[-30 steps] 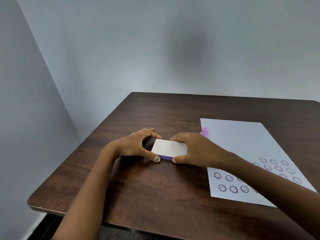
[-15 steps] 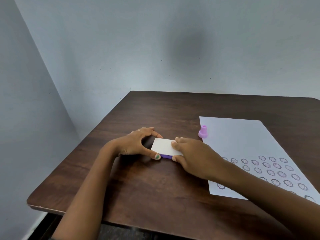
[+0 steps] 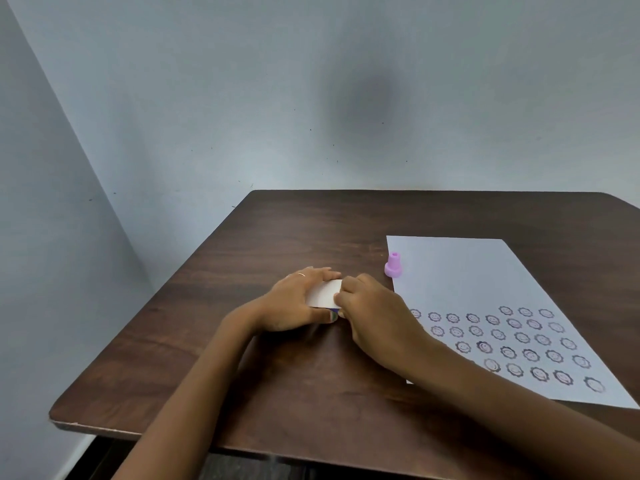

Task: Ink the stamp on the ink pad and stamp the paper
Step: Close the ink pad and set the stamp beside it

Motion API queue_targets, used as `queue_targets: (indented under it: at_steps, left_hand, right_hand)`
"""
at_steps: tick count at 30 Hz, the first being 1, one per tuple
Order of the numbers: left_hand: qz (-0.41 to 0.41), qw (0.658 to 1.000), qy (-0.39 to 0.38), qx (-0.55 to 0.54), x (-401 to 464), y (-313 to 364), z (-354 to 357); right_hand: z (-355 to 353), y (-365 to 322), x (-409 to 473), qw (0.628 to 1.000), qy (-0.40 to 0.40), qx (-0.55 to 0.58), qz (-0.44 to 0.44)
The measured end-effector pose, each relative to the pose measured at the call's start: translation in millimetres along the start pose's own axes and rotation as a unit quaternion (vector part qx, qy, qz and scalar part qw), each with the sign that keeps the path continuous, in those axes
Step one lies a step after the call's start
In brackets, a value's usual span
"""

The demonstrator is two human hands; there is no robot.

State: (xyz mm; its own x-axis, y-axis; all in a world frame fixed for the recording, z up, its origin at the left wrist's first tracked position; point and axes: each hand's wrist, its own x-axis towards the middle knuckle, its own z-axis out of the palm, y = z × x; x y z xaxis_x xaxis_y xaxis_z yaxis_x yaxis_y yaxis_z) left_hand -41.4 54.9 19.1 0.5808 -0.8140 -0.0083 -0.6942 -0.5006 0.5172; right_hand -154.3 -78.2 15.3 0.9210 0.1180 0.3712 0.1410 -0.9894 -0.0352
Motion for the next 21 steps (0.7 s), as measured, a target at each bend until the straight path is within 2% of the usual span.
queue_targets:
  at_steps: [4,10,17,21]
  left_hand:
    - [-0.004,0.998,0.030,0.057,1,2,13]
    - [0.040,0.986,0.113,0.120,1,10,35]
    - [0.021,0.987,0.119,0.108,5,9,38]
    - [-0.005,0.984,0.136,0.116,16,4,37]
  right_hand:
    - [1,5,-1,0.999,0.038,0.013,0.008]
    - [5,12,-2,0.996,0.077,0.043,0.017]
    - [11,25,-1,0.993,0.075,0.090,0.017]
    - [-3,38,2,0.979,0.150,0.126,0.060]
